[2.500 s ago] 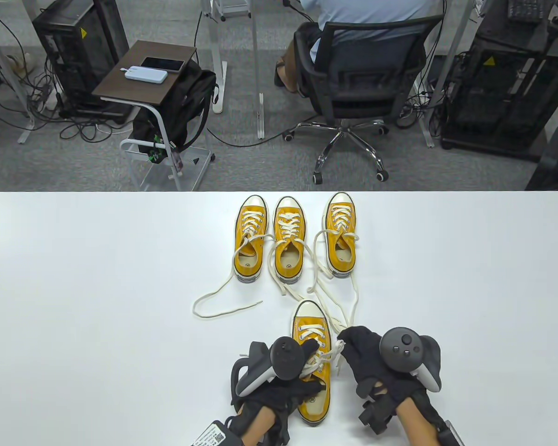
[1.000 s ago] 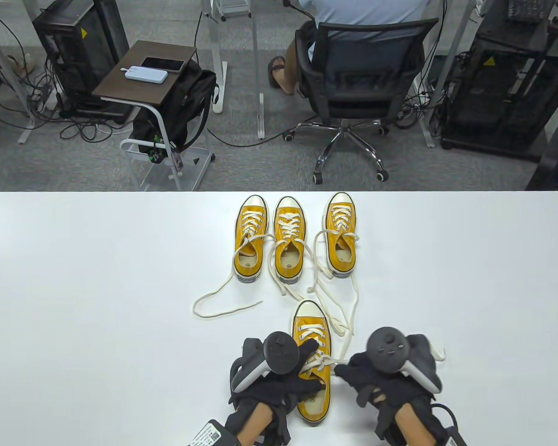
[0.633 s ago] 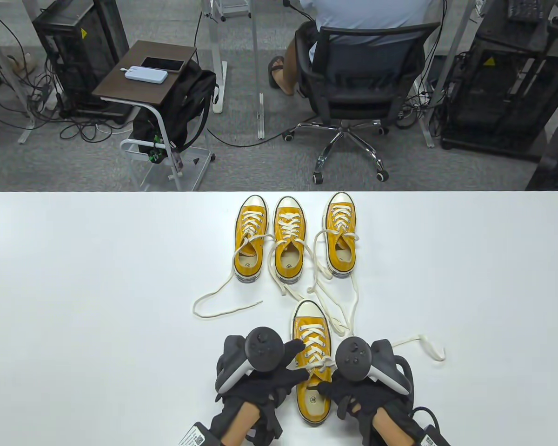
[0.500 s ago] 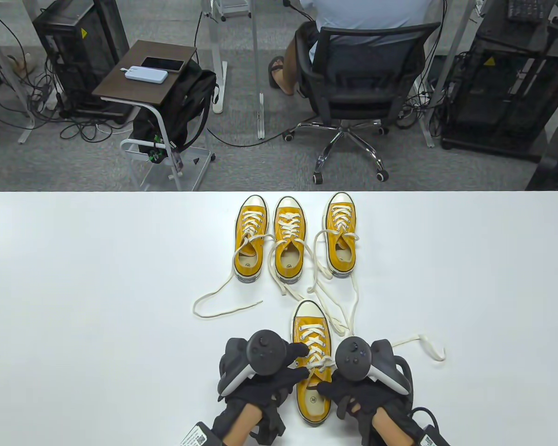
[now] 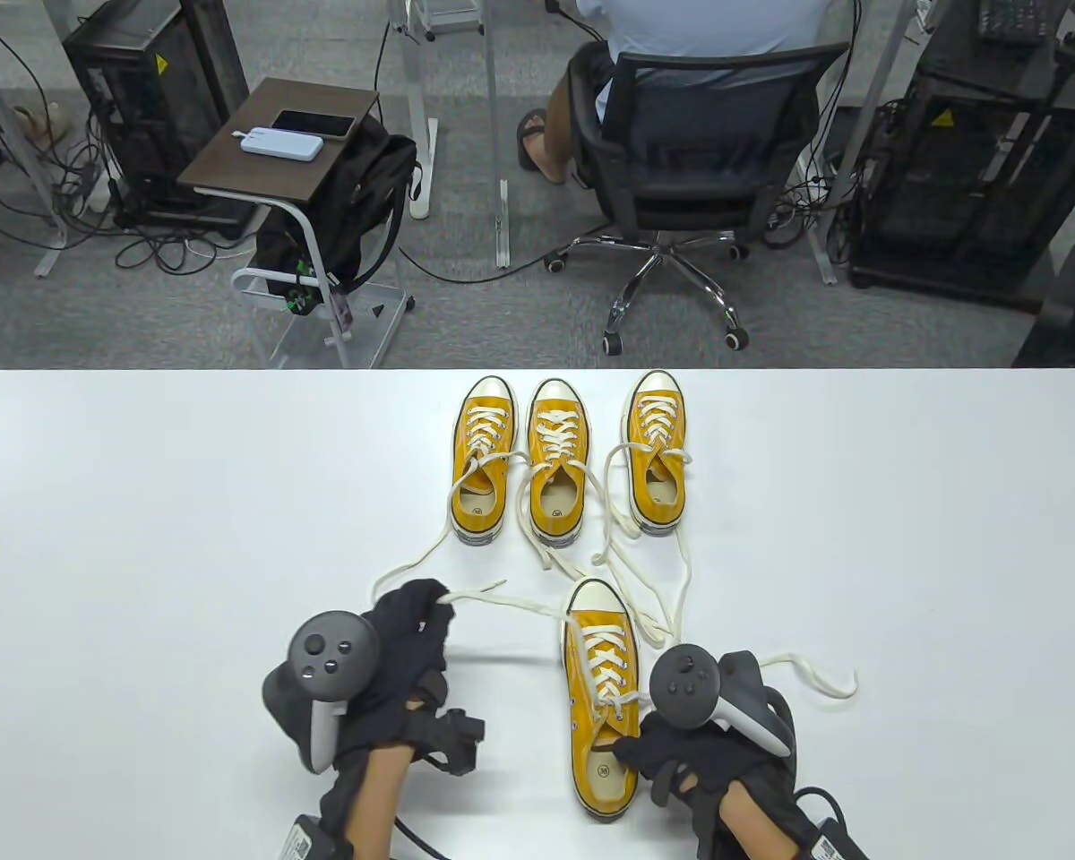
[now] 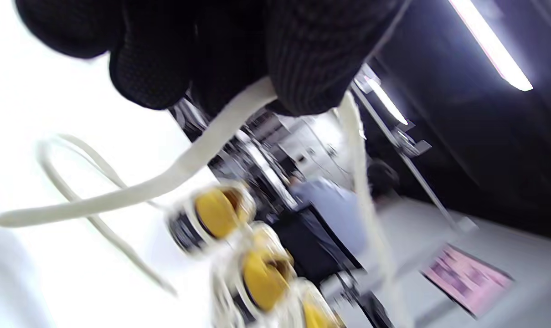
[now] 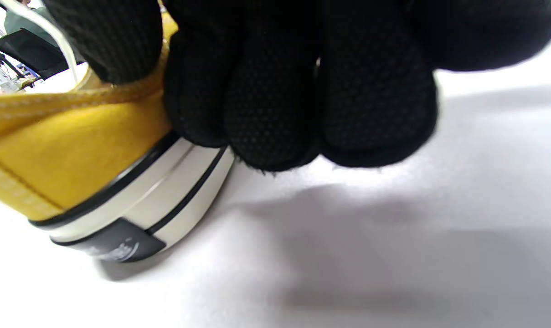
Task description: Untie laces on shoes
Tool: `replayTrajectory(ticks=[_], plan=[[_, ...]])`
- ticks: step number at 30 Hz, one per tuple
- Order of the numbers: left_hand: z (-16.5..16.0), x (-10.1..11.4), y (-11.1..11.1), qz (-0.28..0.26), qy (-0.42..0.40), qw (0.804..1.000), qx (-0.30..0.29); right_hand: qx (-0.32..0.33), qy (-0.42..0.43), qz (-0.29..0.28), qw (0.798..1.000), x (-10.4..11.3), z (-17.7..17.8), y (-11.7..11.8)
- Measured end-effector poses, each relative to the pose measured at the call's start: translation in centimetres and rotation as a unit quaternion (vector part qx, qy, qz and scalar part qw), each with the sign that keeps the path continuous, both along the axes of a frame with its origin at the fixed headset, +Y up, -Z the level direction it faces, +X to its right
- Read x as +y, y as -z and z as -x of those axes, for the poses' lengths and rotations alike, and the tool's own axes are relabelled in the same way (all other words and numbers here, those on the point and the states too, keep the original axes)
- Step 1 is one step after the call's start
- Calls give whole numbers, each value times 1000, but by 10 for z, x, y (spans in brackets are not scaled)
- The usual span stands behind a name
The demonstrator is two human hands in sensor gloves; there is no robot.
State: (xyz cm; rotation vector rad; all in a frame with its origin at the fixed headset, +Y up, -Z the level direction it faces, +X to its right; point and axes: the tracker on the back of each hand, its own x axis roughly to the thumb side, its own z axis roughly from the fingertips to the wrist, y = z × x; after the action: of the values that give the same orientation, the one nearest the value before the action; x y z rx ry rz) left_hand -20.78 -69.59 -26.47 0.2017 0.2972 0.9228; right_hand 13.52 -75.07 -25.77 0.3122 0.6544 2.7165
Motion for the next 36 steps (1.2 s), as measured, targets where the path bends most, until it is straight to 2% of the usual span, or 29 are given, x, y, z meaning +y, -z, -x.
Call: replayTrajectory(ticks=[2,4,5,6,8,10,12,16,18,20,21,22,23,24,26,27,28,30,33,34,36], plan=[[20,-5,1,14,9,999,41,-1,0,1,1000,0,0,0],[31,-13,6,98,32,994,39,-2,0,2,1000,0,0,0],[34,-20,9,176,47,983,18,-2,0,2,1000,0,0,1],[33,-28,12,224,59,973,-13,-2,-1,2,1000,0,0,1],[26,-35,17,283,79,955,-44,-4,-2,1,1000,0,-1,1],[13,-42,21,350,109,924,-106,-5,0,4,1000,0,-2,1],[5,-43,21,376,125,910,-121,-5,4,9,1000,0,-4,1],[-3,-24,16,318,160,930,-92,-11,26,30,999,7,-15,2],[-14,-11,13,215,173,956,-101,-30,57,7,998,16,-23,4],[-40,-7,11,56,131,981,-136,-59,97,-60,992,25,-28,6],[-56,-11,9,0,89,984,-154,-82,117,-98,985,27,-27,6],[-65,-14,9,-17,65,983,-170,-85,127,-119,981,28,-25,6],[-81,-21,8,-9,35,980,-198,-78,143,-148,975,28,-21,6],[-95,-27,8,14,15,971,-236,-78,141,-152,975,29,-17,5],[-110,-34,7,59,22,960,-272,-80,132,-158,975,28,-11,3],[-118,-37,6,40,34,956,-288,-69,119,-156,978,26,-8,3],[-120,-37,6,35,46,954,-293,-70,114,-157,978,24,-7,3],[-124,-36,5,79,87,948,-297,-53,102,-158,981,20,-3,3],[-130,-44,5,126,58,928,-345,-54,99,-168,979,19,0,2],[-131,-46,4,154,47,926,-342,-56,93,-168,980,18,1,2],[-133,-47,3,146,45,931,-330,-58,89,-174,979,18,2,2]])
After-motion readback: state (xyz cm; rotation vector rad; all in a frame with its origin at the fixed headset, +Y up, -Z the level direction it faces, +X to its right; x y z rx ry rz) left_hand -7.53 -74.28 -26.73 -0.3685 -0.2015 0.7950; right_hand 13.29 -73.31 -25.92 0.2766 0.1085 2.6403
